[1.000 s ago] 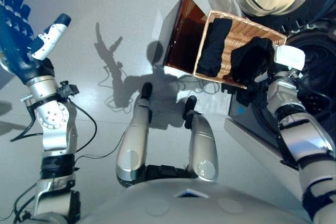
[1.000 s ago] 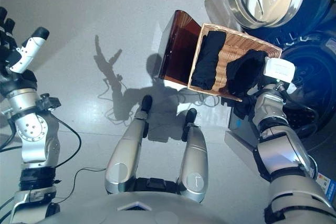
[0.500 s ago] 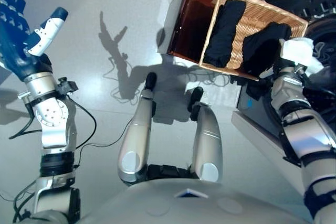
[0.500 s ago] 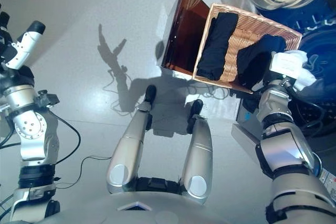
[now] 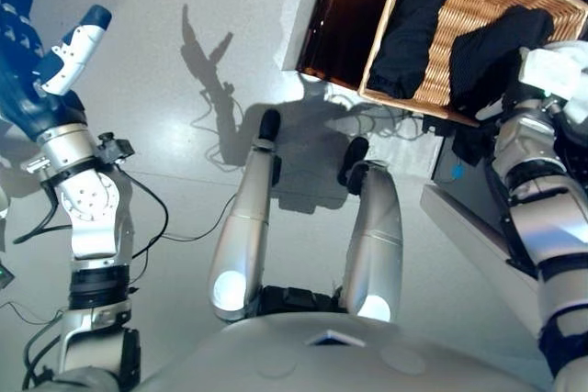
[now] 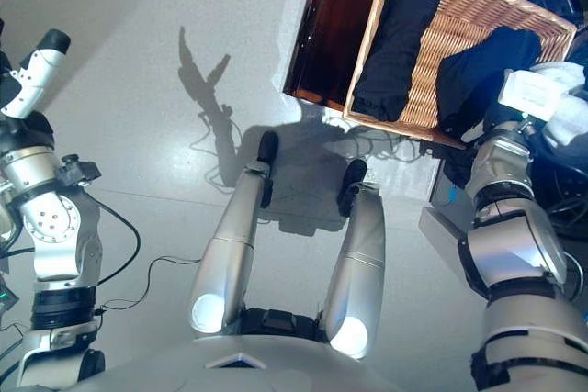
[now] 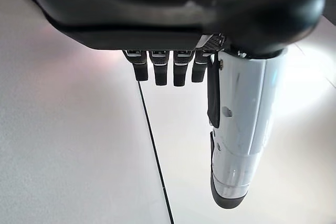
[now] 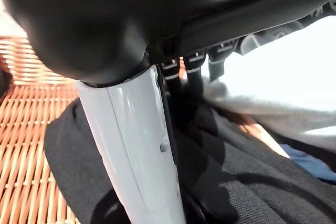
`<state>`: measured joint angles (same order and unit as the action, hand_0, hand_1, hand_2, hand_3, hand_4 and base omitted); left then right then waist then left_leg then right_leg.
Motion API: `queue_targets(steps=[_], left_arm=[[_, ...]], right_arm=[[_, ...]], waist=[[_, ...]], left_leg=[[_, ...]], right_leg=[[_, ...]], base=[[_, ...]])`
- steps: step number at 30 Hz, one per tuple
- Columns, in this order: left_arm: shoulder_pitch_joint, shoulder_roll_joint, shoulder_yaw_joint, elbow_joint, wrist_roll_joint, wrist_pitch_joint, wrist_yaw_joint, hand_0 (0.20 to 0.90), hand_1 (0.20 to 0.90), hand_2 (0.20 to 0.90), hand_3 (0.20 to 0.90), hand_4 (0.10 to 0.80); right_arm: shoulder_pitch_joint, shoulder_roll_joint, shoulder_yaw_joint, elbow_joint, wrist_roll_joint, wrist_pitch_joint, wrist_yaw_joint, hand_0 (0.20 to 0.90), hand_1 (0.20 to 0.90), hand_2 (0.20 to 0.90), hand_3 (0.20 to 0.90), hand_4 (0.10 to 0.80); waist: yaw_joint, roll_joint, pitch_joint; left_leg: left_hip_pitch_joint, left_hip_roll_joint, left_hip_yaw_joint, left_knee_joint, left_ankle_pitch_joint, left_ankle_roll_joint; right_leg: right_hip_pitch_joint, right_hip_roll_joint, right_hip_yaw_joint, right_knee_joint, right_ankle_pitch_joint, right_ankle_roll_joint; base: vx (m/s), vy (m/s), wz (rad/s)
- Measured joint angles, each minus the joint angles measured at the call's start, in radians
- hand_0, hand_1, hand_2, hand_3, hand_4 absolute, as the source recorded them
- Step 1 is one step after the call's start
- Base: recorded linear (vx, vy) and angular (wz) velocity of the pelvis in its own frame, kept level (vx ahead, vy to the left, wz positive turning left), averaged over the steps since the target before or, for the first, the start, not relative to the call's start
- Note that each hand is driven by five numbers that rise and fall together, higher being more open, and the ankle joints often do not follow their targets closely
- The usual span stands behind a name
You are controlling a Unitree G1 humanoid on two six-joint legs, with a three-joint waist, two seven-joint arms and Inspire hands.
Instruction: Pick up the clothes and place them into the washing machine
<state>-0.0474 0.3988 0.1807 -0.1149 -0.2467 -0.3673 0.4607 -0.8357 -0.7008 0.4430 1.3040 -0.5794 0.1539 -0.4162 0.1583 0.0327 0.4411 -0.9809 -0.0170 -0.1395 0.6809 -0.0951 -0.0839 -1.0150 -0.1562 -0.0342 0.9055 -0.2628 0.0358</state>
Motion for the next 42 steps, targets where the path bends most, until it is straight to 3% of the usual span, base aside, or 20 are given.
queue_targets(steps=[9, 15, 21, 23, 25, 29, 33, 35, 36, 39, 40, 42], left_arm=[[-0.021, 0.002, 0.001, -0.022, 0.002, 0.001, 0.01, 0.9, 0.9, 0.9, 0.9, 0.8], [-0.033, 0.007, 0.001, -0.025, 0.001, -0.003, 0.01, 0.9, 0.9, 0.9, 0.9, 0.8], [-0.045, 0.021, -0.045, 0.008, -0.023, -0.006, -0.044, 0.9, 0.9, 0.9, 0.9, 0.8], [-0.016, 0.022, -0.079, 0.01, -0.058, -0.013, -0.097, 0.9, 0.9, 0.9, 0.9, 0.8], [0.014, 0.026, -0.097, 0.024, -0.073, -0.014, -0.114, 0.9, 0.9, 0.9, 0.9, 0.8], [0.003, 0.022, -0.125, 0.092, -0.094, -0.012, -0.134, 0.9, 0.9, 0.9, 0.9, 0.8], [0.012, 0.007, -0.121, 0.114, -0.093, -0.011, -0.133, 0.9, 0.9, 0.9, 0.9, 0.8], [0.042, 0.006, -0.108, 0.115, -0.092, -0.009, -0.131, 0.9, 0.9, 0.9, 0.9, 0.8], [0.067, -0.002, -0.093, 0.119, -0.078, -0.003, -0.129, 0.9, 0.9, 0.9, 0.9, 0.8], [0.116, -0.024, -0.074, 0.137, -0.051, 0.021, -0.123, 0.9, 0.9, 0.9, 0.9, 0.8], [0.123, -0.042, -0.074, 0.149, -0.028, 0.023, -0.127, 0.9, 0.9, 0.9, 0.9, 0.8], [0.147, -0.053, -0.088, 0.16, -0.013, 0.034, -0.134, 0.9, 0.9, 0.9, 0.9, 0.8]], right_arm=[[-0.046, -0.003, 0.029, 0.004, -0.002, 0.022, 0.003, 0.2, 0.2, 0.2, 0.2, 0.3], [-0.043, 0.016, 0.039, 0.007, 0.003, 0.017, 0.003, 0.2, 0.2, 0.2, 0.2, 0.3], [-0.031, 0.001, 0.02, 0.096, 0.049, -0.043, 0.007, 0.2, 0.2, 0.2, 0.2, 0.3], [0.028, 0.009, -0.015, 0.106, 0.081, -0.046, 0.026, 0.2, 0.2, 0.2, 0.2, 0.3], [0.06, 0.005, -0.024, 0.105, 0.084, -0.048, 0.026, 0.2, 0.2, 0.2, 0.2, 0.3], [0.083, -0.003, -0.074, 0.072, 0.152, -0.083, 0.025, 0.2, 0.2, 0.2, 0.2, 0.3], [0.144, -0.002, -0.098, -0.022, 0.191, -0.112, 0.02, 0.2, 0.2, 0.2, 0.2, 0.3], [0.237, -0.003, -0.154, -0.231, 0.203, -0.113, 0.017, 0.2, 0.2, 0.2, 0.2, 0.3], [0.344, 0.008, -0.217, -0.433, 0.198, -0.125, 0.011, 0.2, 0.2, 0.2, 0.2, 0.3], [0.516, 0.134, -0.297, -0.647, 0.14, -0.11, -0.041, 0.2, 0.2, 0.2, 0.2, 0.3], [0.603, 0.136, -0.302, -0.722, 0.097, -0.127, -0.036, 0.2, 0.2, 0.2, 0.2, 0.3], [0.649, 0.175, -0.338, -0.722, 0.087, -0.12, -0.038, 0.2, 0.2, 0.2, 0.2, 0.3]], waist=[[0.005, 0.003, -0.001], [0.007, 0.004, -0.004], [0.022, 0.007, -0.006], [0.023, 0.001, -0.019], [0.021, -0.01, -0.075], [0.014, -0.013, -0.084], [-0.003, -0.024, -0.108], [-0.024, -0.034, -0.122], [-0.032, -0.037, -0.123], [-0.067, -0.068, -0.163], [-0.062, -0.071, -0.182], [-0.067, -0.079, -0.216]], left_leg=[[0.007, 0.001, 0.004, -0.01, 0.008, -0.003], [0.094, 0.002, 0.007, -0.06, 0.015, 0.003], [0.27, -0.001, -0.002, -0.21, 0.073, 0.01], [0.373, 0.003, -0.022, -0.279, 0.087, 0.012], [0.398, 0.002, -0.025, -0.324, 0.091, 0.017], [0.545, 0.004, -0.025, -0.423, 0.121, 0.03], [0.659, 0.009, -0.026, -0.499, 0.132, 0.043], [0.698, 0.017, -0.019, -0.529, 0.136, 0.052], [0.735, 0.016, -0.014, -0.547, 0.138, 0.058], [0.815, 0.021, 0.004, -0.589, 0.127, 0.064], [0.84, 0.02, 0.002, -0.604, 0.126, 0.067], [0.891, 0.022, 0.006, -0.64, 0.129, 0.07]], right_leg=[[0.002, 0.002, 0.007, -0.009, 0.01, 0.002], [0.09, -0.001, -0.004, -0.059, 0.018, 0.007], [0.258, -0.016, -0.028, -0.168, 0.046, 0.016], [0.374, -0.016, -0.054, -0.238, 0.053, 0.021], [0.398, -0.013, -0.058, -0.283, 0.058, 0.029], [0.548, -0.008, -0.064, -0.386, 0.088, 0.047], [0.675, 0.0, -0.066, -0.496, 0.121, 0.063], [0.721, 0.003, -0.06, -0.547, 0.14, 0.072], [0.768, 0.005, -0.059, -0.588, 0.155, 0.076], [0.851, 0.011, -0.055, -0.656, 0.167, 0.081], [0.891, 0.011, -0.056, -0.692, 0.174, 0.085], [0.957, 0.016, -0.057, -0.767, 0.202, 0.088]], base=[[0.012, 0.005, -0.01], [-0.016, 0.006, -0.01], [0.129, -0.031, 0.06], [0.115, -0.016, 0.21], [0.154, 0.007, 0.04], [0.168, 0.012, -0.04], [0.104, 0.038, -0.06], [0.137, 0.042, -0.1], [0.103, 0.026, -0.15], [0.153, 0.035, -0.14], [0.084, 0.013, -0.09], [0.127, 0.031, -0.07]])
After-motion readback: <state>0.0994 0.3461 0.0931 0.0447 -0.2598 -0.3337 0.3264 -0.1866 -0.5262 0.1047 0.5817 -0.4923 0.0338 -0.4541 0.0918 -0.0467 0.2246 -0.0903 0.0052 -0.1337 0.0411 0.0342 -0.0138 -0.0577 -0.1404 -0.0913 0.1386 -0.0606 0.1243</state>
